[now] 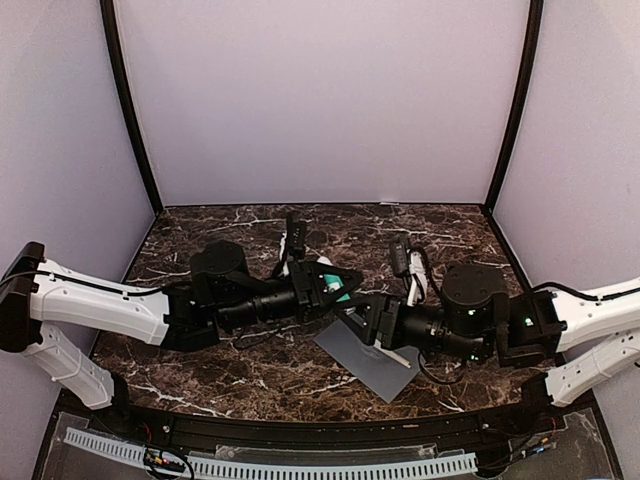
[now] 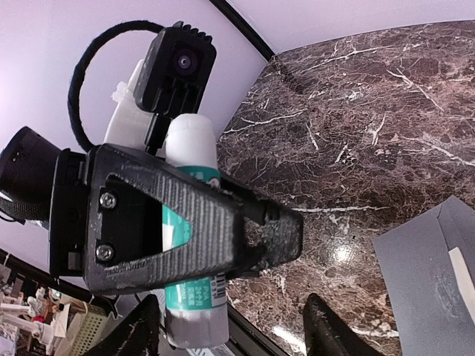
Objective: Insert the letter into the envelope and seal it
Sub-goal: Adjust the solid glue, then seal the envelope flap on the envelope.
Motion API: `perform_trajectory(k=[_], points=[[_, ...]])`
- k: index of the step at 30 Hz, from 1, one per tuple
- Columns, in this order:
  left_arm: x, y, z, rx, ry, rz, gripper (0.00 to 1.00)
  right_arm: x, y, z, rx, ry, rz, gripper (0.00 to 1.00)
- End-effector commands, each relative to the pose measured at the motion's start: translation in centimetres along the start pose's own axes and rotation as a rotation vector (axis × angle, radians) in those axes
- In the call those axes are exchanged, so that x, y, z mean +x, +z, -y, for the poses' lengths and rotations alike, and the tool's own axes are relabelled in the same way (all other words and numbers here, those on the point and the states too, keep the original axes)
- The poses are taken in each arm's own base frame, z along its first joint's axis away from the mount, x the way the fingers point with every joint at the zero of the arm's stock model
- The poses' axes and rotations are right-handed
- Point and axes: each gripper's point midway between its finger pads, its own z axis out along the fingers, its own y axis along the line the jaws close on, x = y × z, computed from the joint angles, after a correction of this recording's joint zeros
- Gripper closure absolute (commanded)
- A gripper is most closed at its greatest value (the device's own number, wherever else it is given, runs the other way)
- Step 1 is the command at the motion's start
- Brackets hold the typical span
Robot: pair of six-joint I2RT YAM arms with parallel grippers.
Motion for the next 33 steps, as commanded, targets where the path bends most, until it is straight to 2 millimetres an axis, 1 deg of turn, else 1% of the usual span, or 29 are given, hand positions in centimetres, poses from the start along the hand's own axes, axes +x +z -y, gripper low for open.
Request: perform_trajectory(k=[1, 2, 4, 5, 6, 7, 8, 9, 10, 14, 16, 21, 22, 26, 27, 28, 30, 33], points=[[-1.7, -1.2, 1.1, -0.001, 0.041, 0.043, 1.0, -0.2, -1.3, 0.2, 0.002, -0.017, -0.02, 0.34], [-1.8, -1.3, 0.8, -0.012, 0.047, 0.045, 1.0, 0.0, -1.6, 0.6, 0.015, -0.024, -0.034, 0.33], [-1.9, -1.8, -0.8, -0.065, 0.053, 0.046, 1.0, 0.0, -2.2, 1.0, 0.024, -0.028, -0.039, 0.31], [-2.1, -2.0, -1.8, -0.098, 0.056, 0.047, 1.0, 0.1, -2.4, 1.5, 0.04, -0.029, -0.038, 0.3], [-1.8, -2.2, -3.0, -0.132, 0.053, 0.04, 1.0, 0.1, -2.6, 1.9, 0.053, -0.031, -0.041, 0.3], [-2.0, -2.4, -3.8, -0.151, 0.05, 0.046, 1.0, 0.1, -2.8, 2.3, 0.067, -0.034, -0.044, 0.31], [-1.9, -2.8, -5.1, -0.179, 0.044, 0.045, 1.0, 0.0, -2.9, 2.9, 0.085, -0.034, -0.048, 0.31], [-1.9, -3.0, -5.7, -0.192, 0.035, 0.045, 1.0, 0.1, -3.0, 3.7, 0.111, -0.031, -0.059, 0.31], [-1.7, -3.3, -6.7, -0.211, 0.027, 0.045, 1.0, 0.1, -2.9, 4.7, 0.142, -0.025, -0.071, 0.32], [-0.9, -3.4, -9.1, -0.273, 0.016, 0.014, 1.0, 0.0, -2.6, 9.1, 0.233, 0.022, -0.127, 0.36], [0.0, -2.9, -10.8, -0.316, 0.02, -0.028, 1.0, -0.3, -2.4, 11.3, 0.257, 0.043, -0.141, 0.37], [2.3, -2.3, -13.7, -0.371, -0.008, -0.12, 1.0, -1.3, -2.3, 16.6, 0.278, 0.1, -0.156, 0.38], [2.9, -2.2, -14.6, -0.383, -0.017, -0.141, 1.0, -1.3, -2.3, 17.3, 0.273, 0.109, -0.164, 0.37], [4.1, -1.6, -16.2, -0.399, -0.031, -0.181, 1.0, -0.6, -2.3, 19.6, 0.238, 0.152, -0.192, 0.33], [4.1, -1.4, -16.3, -0.398, -0.029, -0.186, 1.0, -0.4, -2.2, 20.1, 0.232, 0.163, -0.196, 0.33], [4.4, -1.4, -17.1, -0.415, -0.028, -0.196, 1.0, -0.2, -2.2, 20.6, 0.23, 0.173, -0.198, 0.32], [4.5, -1.2, -17.8, -0.432, -0.031, -0.193, 1.0, 0.3, -2.1, 21.5, 0.234, 0.186, -0.204, 0.33], [4.6, -0.8, -18.3, -0.432, -0.028, -0.193, 1.0, 0.7, -1.9, 22.6, 0.257, 0.191, -0.195, 0.34]])
